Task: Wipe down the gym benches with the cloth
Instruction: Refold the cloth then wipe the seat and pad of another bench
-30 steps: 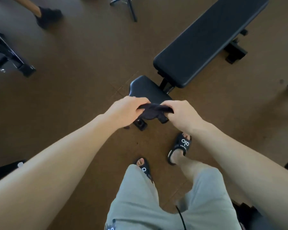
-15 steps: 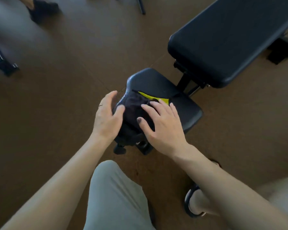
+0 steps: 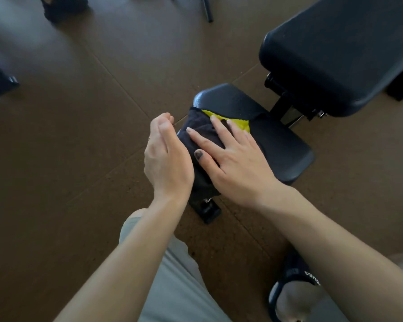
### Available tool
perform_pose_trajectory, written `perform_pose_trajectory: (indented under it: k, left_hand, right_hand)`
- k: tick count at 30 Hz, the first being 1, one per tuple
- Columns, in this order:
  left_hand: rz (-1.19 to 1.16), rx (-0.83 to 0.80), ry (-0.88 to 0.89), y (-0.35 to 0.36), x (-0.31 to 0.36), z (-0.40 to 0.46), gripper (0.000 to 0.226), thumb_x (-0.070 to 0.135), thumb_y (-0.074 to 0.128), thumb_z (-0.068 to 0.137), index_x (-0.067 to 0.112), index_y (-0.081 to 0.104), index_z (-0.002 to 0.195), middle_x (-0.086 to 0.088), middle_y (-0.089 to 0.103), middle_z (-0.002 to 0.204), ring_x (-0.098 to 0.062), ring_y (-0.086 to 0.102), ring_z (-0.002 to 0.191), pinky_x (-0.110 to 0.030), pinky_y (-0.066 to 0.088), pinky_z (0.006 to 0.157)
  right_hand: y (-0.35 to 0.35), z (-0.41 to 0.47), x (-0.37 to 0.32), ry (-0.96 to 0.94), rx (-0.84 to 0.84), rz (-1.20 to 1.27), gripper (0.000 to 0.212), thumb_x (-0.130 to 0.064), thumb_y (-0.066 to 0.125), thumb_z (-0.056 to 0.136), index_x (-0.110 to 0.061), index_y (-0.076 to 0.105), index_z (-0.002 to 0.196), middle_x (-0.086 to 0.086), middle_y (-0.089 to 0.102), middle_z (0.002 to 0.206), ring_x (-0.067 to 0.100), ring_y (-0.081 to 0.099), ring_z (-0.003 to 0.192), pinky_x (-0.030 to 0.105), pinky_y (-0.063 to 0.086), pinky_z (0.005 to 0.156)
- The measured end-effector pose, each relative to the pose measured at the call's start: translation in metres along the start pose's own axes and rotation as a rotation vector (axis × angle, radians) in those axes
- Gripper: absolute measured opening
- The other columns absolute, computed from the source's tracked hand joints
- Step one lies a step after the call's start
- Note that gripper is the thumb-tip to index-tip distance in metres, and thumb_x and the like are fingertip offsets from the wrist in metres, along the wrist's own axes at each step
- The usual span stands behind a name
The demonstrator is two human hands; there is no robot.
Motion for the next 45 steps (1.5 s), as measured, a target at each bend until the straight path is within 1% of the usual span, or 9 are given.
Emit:
perform_pose_trajectory:
  k: [9,12,18,21,25,28,33,39,45]
  left_hand:
    - [-0.04,0.06,0.013,-0.004,-0.003,0.001,0.06,0.05,0.016,0.101,0.029,0.05,0.145,0.013,0.057,0.143,-0.003,0.05,0.128,-0.034,0.039,0.11]
    - [-0.132,0.125,-0.015,-0.01,-0.009,-0.001,0.059,0.048,0.018,0.101,0.027,0.052,0.143,0.013,0.059,0.14,-0.001,0.052,0.127,-0.028,0.04,0.108]
    - [-0.241,0.189,-0.007,-0.014,-0.014,-0.003,0.057,0.046,0.023,0.101,0.023,0.054,0.142,0.012,0.062,0.136,0.001,0.055,0.125,-0.032,0.044,0.11]
    - [-0.238,0.169,-0.002,-0.011,-0.013,-0.002,0.054,0.044,0.024,0.103,0.022,0.054,0.143,0.012,0.062,0.136,0.002,0.054,0.127,-0.034,0.042,0.113]
    - [-0.177,0.16,0.014,-0.011,-0.009,-0.001,0.055,0.042,0.022,0.103,0.022,0.054,0.142,0.012,0.061,0.138,0.003,0.052,0.128,-0.033,0.04,0.113]
    - [-0.179,0.157,0.026,-0.01,-0.008,0.0,0.057,0.043,0.021,0.101,0.023,0.054,0.142,0.013,0.06,0.138,0.002,0.051,0.128,-0.034,0.04,0.112]
    - [-0.222,0.174,0.038,-0.013,-0.01,-0.002,0.058,0.045,0.023,0.099,0.022,0.054,0.143,0.012,0.06,0.138,0.0,0.052,0.13,-0.038,0.041,0.113]
    - [-0.12,0.109,0.065,-0.007,-0.005,-0.001,0.056,0.044,0.022,0.1,0.025,0.052,0.144,0.015,0.059,0.138,-0.003,0.051,0.129,-0.04,0.04,0.113]
    - [0.006,0.091,0.073,-0.004,0.003,-0.003,0.057,0.044,0.02,0.1,0.026,0.053,0.142,0.016,0.059,0.138,-0.001,0.049,0.129,-0.041,0.036,0.114]
  right_hand:
    - [0.006,0.118,0.029,0.056,-0.097,0.032,0.046,-0.049,0.025,0.109,-0.05,0.037,0.153,-0.01,0.01,0.173,0.021,0.003,0.159,0.047,0.003,0.128]
    - [0.008,0.085,0.014,-0.009,-0.078,0.063,0.046,-0.047,0.026,0.108,-0.047,0.041,0.152,-0.012,0.015,0.171,0.021,0.005,0.158,0.047,0.005,0.128]
    - [0.007,0.009,-0.029,-0.174,-0.091,0.085,0.053,-0.052,0.018,0.103,-0.056,0.025,0.155,-0.021,0.01,0.17,0.009,-0.002,0.157,0.037,-0.003,0.126]
    - [0.002,0.045,-0.014,-0.222,-0.087,0.057,0.057,-0.055,0.017,0.1,-0.048,0.041,0.151,-0.014,0.029,0.166,0.015,0.014,0.156,0.039,0.008,0.127]
    - [0.005,0.116,0.003,-0.214,-0.078,-0.103,0.073,-0.052,0.006,0.091,-0.027,0.068,0.121,-0.005,0.055,0.142,0.024,0.037,0.139,0.044,0.023,0.122]
    - [0.009,0.119,-0.007,-0.227,-0.108,-0.123,0.079,-0.055,0.001,0.085,-0.03,0.068,0.119,-0.008,0.055,0.143,0.02,0.032,0.142,0.046,0.021,0.122]
    - [0.005,0.058,-0.038,-0.281,-0.023,0.069,0.043,-0.041,0.03,0.103,-0.031,0.065,0.126,-0.012,0.056,0.137,0.013,0.036,0.137,0.046,0.019,0.121]
    - [0.007,0.092,-0.023,-0.337,-0.07,-0.004,0.056,-0.049,0.02,0.1,-0.028,0.069,0.119,-0.007,0.063,0.127,0.015,0.045,0.132,0.042,0.025,0.12]
    - [-0.005,0.161,0.057,-0.068,-0.02,0.004,0.05,-0.039,0.022,0.109,-0.028,0.047,0.151,-0.002,0.037,0.163,0.018,0.023,0.153,0.031,0.007,0.126]
Point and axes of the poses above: each hand's wrist, its own z-axis towards the middle knuckle, its own y-axis out of the palm, x = y × z, the point moved 10 cm from there along z, towards the middle knuckle
